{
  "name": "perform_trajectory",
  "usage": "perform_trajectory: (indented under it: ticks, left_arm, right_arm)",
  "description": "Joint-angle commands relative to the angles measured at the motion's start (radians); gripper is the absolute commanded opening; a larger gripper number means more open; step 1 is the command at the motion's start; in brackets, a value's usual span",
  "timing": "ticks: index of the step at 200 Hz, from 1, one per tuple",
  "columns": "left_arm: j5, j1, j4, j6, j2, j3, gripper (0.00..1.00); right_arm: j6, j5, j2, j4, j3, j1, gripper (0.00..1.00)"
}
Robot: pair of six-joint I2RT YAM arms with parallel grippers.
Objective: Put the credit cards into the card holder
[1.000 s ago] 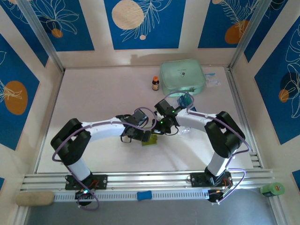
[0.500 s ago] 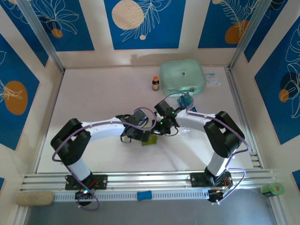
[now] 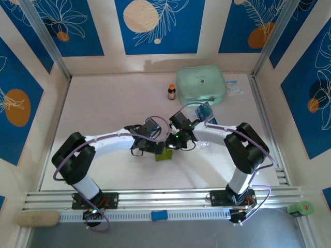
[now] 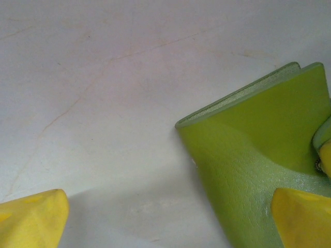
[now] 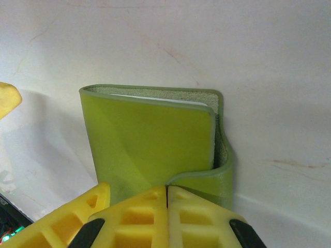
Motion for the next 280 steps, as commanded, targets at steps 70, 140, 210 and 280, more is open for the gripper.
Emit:
perform_trajectory:
  ticks: [70,140,210,280]
  left_arm:
    - [-0.011,0.008,0.043,-0.02,0.041,-0.089,1.0]
    - [-0.003,0.008,0.053,-0.022,0.041,-0.094,1.0]
    - [0.001,0.008,0.049,-0.022,0.035,-0.085,1.0]
    - [0.001,0.01,-0.001,-0.014,-0.043,0.005,1.0]
  right_arm:
    - [-0.042,0.017,0.041,-0.107,0.016,0.048,0.0]
    - [-0.036,0.092,0.099,-0.145,-0.007,0.078,0.0]
    - [-0.016,0.055,0.031,-0.144,-0.018,0.081,0.0]
    - [0.006,0.013,-0.158,-0.19,0.047,0.037,0.32]
